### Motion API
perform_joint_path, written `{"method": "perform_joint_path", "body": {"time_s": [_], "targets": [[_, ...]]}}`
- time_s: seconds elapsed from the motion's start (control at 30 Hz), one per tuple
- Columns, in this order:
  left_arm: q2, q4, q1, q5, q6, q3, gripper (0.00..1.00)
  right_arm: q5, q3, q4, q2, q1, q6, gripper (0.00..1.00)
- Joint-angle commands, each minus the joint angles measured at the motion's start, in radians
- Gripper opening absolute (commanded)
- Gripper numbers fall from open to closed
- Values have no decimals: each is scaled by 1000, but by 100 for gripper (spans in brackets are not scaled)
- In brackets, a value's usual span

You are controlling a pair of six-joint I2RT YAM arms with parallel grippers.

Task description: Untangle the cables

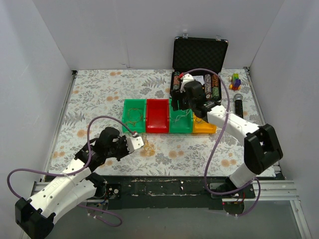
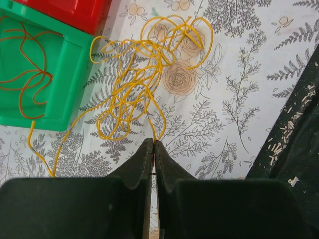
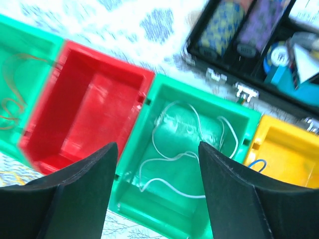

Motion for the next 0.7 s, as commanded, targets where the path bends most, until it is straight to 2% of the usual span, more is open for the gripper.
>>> {"method": "perform_joint_path", "body": {"time_s": [0.0, 0.13, 0.43, 0.57, 0.67], "targets": [[11, 25, 3, 43, -23, 79, 0, -32, 101, -2, -113, 4, -16, 73], [14, 22, 3, 49, -30, 91, 0, -6, 115, -32, -135, 7, -32, 69], [2, 40, 3, 37, -46, 72, 0, 46, -77, -26, -253, 18, 23, 48], [19, 48, 3, 92, -71, 120, 2, 55, -120, -20, -267, 33, 40, 42], [43, 45, 3, 160, -82, 186, 4, 53, -129, 3, -279, 59, 42, 41]]}}
